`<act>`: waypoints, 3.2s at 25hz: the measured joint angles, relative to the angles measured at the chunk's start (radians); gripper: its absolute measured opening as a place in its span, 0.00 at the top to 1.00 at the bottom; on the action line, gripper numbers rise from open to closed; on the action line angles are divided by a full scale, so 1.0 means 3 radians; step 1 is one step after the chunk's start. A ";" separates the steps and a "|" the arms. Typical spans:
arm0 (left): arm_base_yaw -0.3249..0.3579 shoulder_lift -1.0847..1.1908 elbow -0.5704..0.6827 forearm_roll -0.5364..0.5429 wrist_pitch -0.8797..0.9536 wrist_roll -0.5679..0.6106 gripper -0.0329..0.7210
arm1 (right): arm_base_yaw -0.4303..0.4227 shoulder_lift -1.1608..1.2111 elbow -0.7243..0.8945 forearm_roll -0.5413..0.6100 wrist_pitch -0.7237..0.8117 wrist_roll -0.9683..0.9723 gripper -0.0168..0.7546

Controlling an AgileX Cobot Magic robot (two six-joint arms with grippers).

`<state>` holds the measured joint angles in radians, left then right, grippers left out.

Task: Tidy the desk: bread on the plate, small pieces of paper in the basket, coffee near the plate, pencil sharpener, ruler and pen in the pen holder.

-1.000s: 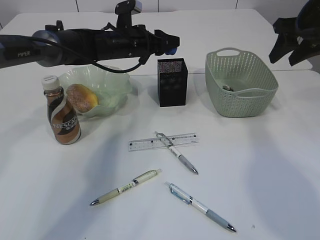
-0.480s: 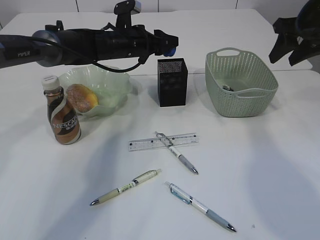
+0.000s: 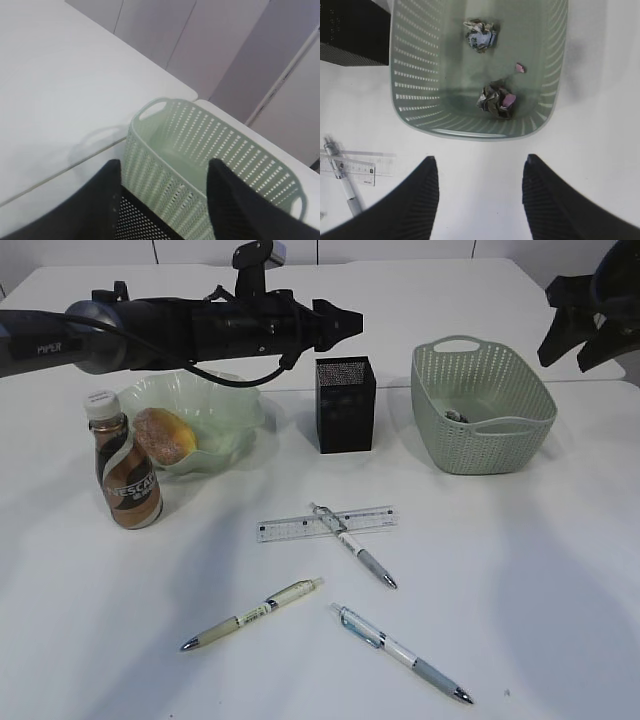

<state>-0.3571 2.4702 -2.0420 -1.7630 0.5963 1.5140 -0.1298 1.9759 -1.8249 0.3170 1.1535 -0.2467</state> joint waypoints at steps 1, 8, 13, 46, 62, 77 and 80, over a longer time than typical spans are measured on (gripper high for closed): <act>0.0000 0.0000 0.0000 0.0017 0.0033 0.0000 0.44 | 0.0000 0.0000 0.0000 0.0000 0.0000 -0.0001 0.42; 0.0020 -0.0200 0.0000 0.0589 0.0138 -0.0036 0.44 | 0.0000 0.0000 0.0000 0.0000 0.0000 -0.0007 0.42; 0.0073 -0.0402 0.0000 0.1159 0.0328 -0.0311 0.44 | 0.0000 0.0000 0.0000 0.0000 0.0000 -0.0007 0.42; 0.0087 -0.1877 -0.0008 0.4595 0.2143 -0.3261 0.44 | 0.0072 0.0000 0.0000 0.0139 0.0233 -0.0233 0.42; -0.0003 -0.2060 0.0081 0.4910 0.2175 -0.3829 0.44 | 0.0072 0.0000 0.0000 0.0328 0.0234 -0.0543 0.42; -0.0571 -0.2057 0.0312 0.4910 0.2175 -0.3299 0.44 | 0.0072 0.0000 0.0000 0.0347 0.0239 -0.0271 0.42; -0.0603 -0.1960 0.0312 0.4910 0.2175 -0.3132 0.44 | 0.0072 0.0000 0.0000 0.0347 0.0239 -0.0264 0.43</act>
<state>-0.5379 1.8823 -1.9485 -0.2900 1.2488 0.5743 -0.1082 1.9759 -1.8249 0.4213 1.2254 -0.3261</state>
